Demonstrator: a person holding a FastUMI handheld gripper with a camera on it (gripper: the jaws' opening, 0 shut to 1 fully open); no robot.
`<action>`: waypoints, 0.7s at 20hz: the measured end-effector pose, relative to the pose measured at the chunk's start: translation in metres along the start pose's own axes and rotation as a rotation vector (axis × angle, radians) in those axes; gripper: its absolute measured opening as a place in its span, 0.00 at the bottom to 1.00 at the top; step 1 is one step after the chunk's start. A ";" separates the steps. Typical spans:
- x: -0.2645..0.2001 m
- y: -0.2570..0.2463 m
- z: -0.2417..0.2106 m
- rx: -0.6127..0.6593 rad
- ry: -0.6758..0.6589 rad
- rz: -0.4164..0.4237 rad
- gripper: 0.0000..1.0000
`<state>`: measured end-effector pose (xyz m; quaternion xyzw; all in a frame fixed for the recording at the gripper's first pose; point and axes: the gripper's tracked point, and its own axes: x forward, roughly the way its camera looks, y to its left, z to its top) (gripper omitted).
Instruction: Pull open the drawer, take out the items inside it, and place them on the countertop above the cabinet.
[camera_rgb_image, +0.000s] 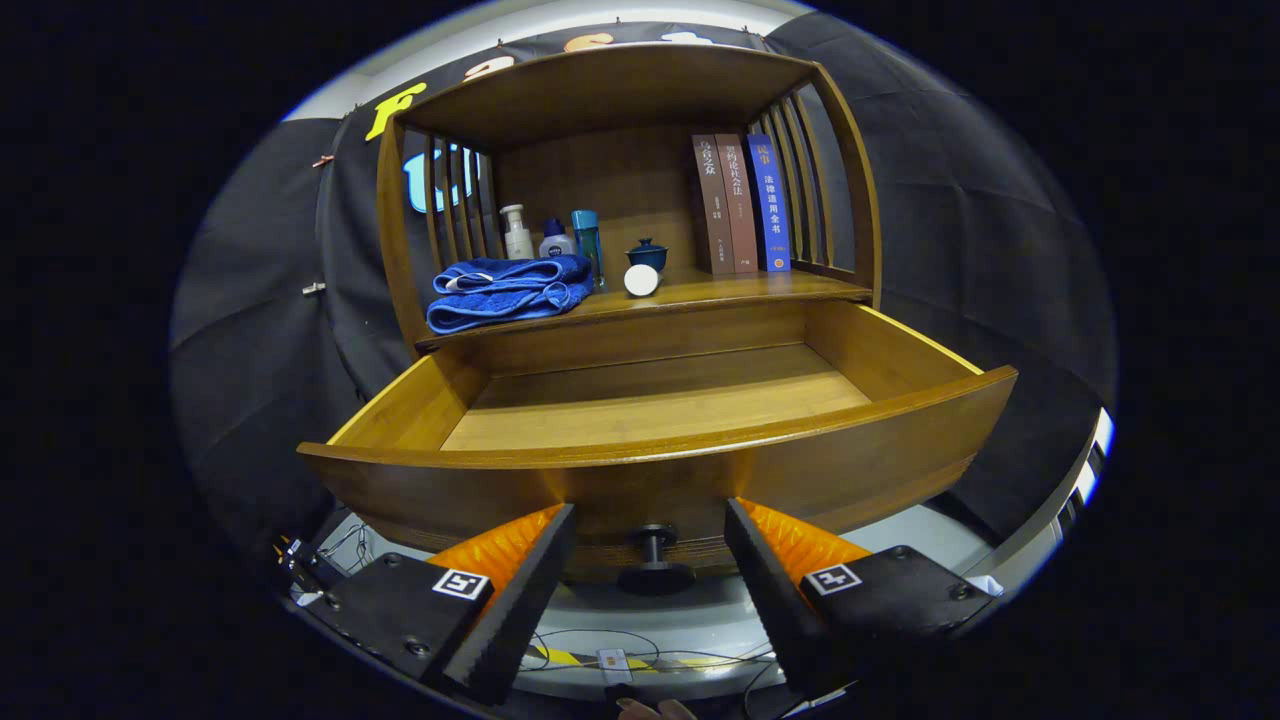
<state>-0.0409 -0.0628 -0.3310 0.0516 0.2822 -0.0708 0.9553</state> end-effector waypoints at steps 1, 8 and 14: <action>0.005 0.000 0.002 -0.002 0.001 0.001 0.99; 0.058 0.003 0.032 0.008 -0.014 -0.001 0.99; 0.104 0.006 0.049 0.015 -0.001 0.000 0.99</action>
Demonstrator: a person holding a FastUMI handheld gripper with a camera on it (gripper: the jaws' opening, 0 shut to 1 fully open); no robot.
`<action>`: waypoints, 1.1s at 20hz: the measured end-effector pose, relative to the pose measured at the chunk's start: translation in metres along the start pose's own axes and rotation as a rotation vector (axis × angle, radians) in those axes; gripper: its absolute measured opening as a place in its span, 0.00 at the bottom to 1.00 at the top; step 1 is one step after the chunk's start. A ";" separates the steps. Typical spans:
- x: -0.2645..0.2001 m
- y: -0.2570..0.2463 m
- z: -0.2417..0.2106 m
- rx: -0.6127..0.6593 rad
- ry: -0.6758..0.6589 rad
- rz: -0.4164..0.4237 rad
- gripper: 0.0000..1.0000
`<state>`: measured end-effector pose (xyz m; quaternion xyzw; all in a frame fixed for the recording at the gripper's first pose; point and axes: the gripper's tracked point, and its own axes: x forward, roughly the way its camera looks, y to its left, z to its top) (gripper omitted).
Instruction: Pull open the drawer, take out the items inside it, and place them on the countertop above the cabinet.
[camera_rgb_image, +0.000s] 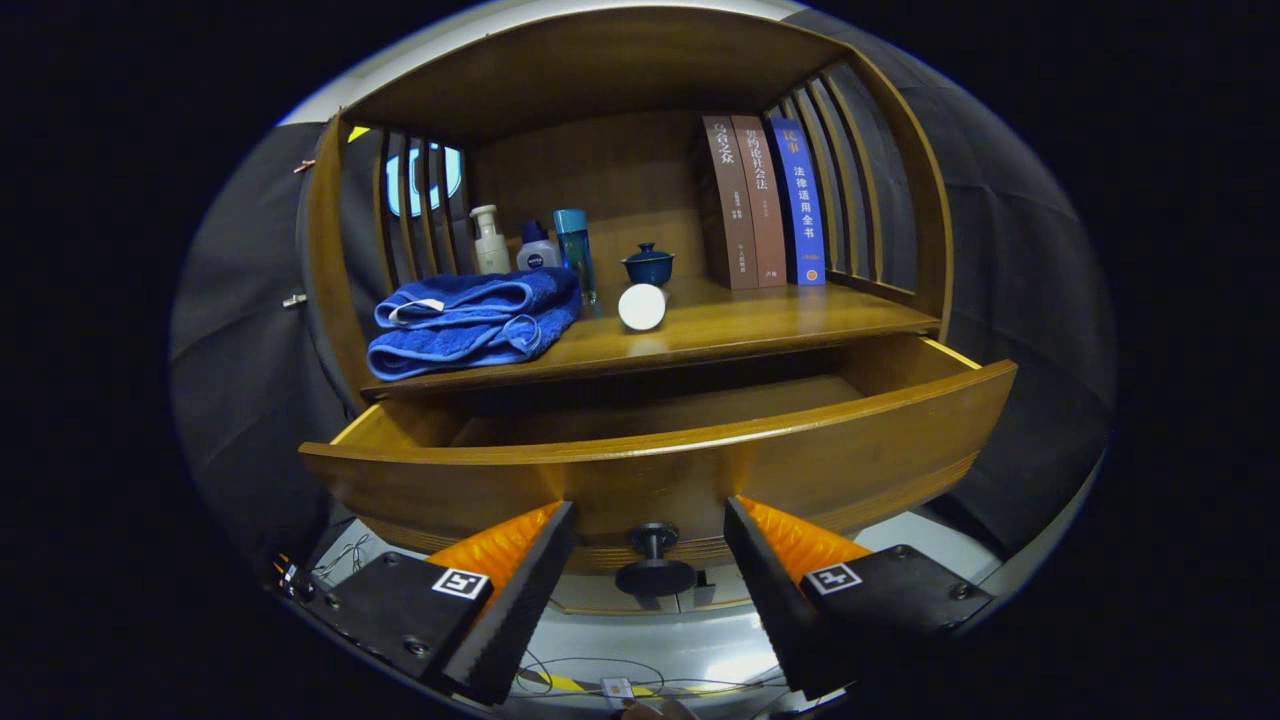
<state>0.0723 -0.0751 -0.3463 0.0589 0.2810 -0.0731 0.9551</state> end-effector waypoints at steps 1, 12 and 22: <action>0.007 0.001 0.003 -0.003 -0.002 -0.001 0.99; 0.061 0.004 0.036 -0.009 -0.029 -0.021 0.99; -0.033 0.013 0.139 -0.084 -0.247 -0.024 0.99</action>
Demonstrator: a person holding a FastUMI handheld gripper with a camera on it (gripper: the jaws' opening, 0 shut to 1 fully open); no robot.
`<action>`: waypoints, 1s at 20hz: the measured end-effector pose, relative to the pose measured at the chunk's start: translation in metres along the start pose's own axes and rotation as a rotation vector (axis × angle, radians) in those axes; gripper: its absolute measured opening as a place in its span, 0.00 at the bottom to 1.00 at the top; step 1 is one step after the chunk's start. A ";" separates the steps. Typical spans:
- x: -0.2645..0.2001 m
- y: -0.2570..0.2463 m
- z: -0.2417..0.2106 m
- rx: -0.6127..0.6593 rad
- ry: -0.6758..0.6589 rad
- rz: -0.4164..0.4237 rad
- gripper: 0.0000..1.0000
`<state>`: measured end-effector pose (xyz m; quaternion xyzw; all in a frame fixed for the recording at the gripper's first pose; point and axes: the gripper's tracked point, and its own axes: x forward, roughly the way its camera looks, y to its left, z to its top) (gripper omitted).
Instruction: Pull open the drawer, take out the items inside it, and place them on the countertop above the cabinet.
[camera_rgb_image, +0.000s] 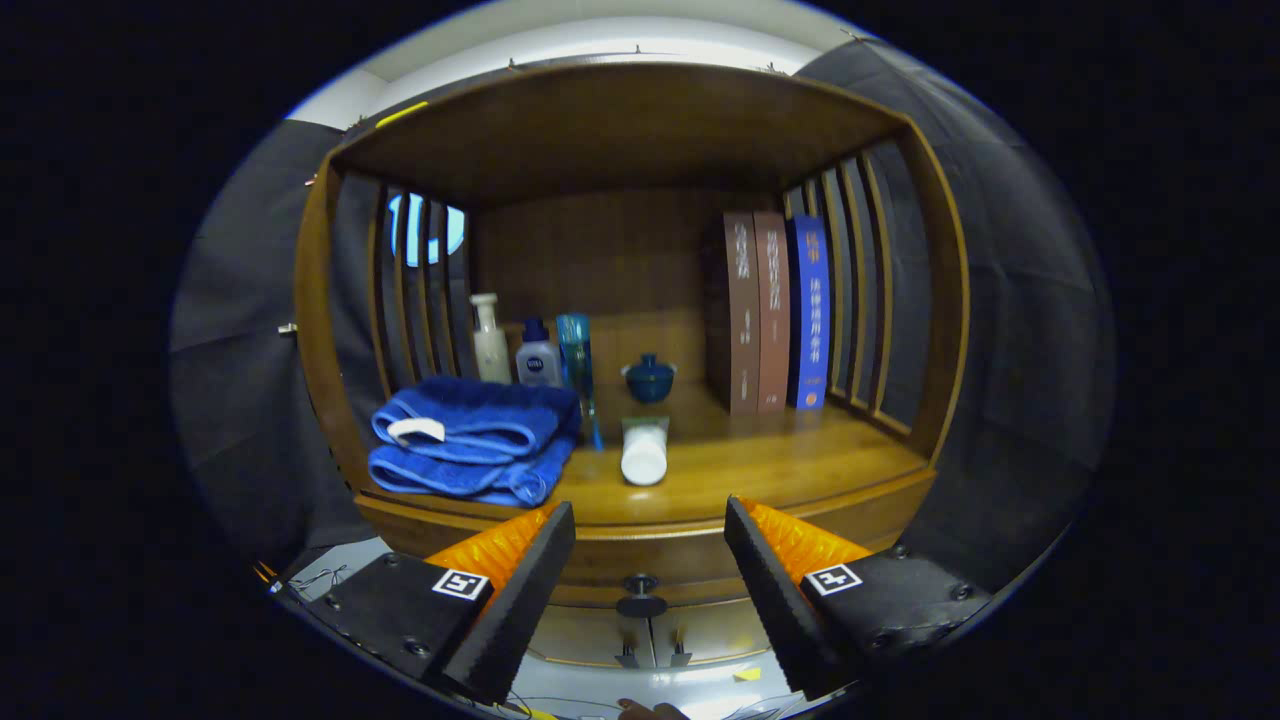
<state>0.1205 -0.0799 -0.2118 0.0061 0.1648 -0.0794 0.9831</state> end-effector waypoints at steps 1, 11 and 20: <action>-0.014 0.005 0.013 -0.005 -0.032 0.005 0.99; -0.119 0.030 0.118 -0.042 -0.218 0.072 0.98; -0.170 0.035 0.140 -0.052 -0.272 0.077 0.98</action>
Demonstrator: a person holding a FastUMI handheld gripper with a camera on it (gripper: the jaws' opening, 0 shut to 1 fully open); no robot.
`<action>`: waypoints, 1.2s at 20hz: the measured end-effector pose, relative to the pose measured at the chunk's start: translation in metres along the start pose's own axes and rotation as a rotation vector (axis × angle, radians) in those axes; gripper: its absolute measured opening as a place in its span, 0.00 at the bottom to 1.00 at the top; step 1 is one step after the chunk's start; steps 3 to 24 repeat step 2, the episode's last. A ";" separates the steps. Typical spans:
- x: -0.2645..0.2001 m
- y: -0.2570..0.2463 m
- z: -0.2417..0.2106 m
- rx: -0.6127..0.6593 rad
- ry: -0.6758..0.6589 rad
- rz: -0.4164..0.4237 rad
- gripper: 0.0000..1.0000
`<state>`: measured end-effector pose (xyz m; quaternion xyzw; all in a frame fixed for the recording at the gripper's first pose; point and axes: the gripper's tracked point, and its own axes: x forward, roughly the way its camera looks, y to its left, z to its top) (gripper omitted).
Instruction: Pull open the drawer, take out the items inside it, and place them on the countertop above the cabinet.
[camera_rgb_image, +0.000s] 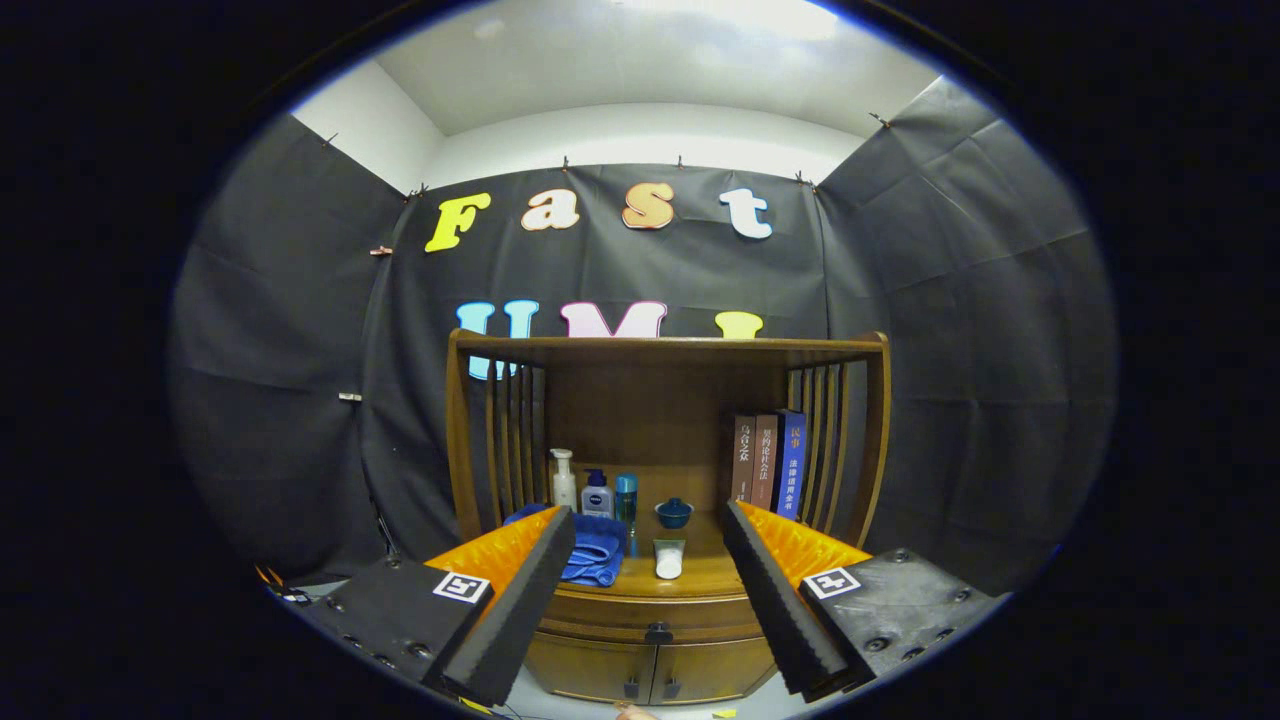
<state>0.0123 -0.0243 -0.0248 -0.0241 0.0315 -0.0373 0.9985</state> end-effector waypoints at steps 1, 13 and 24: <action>-0.003 0.001 0.001 0.003 -0.001 0.001 0.98; -0.005 0.002 0.002 0.006 -0.001 0.004 0.98; -0.005 0.002 0.002 0.006 -0.001 0.004 0.98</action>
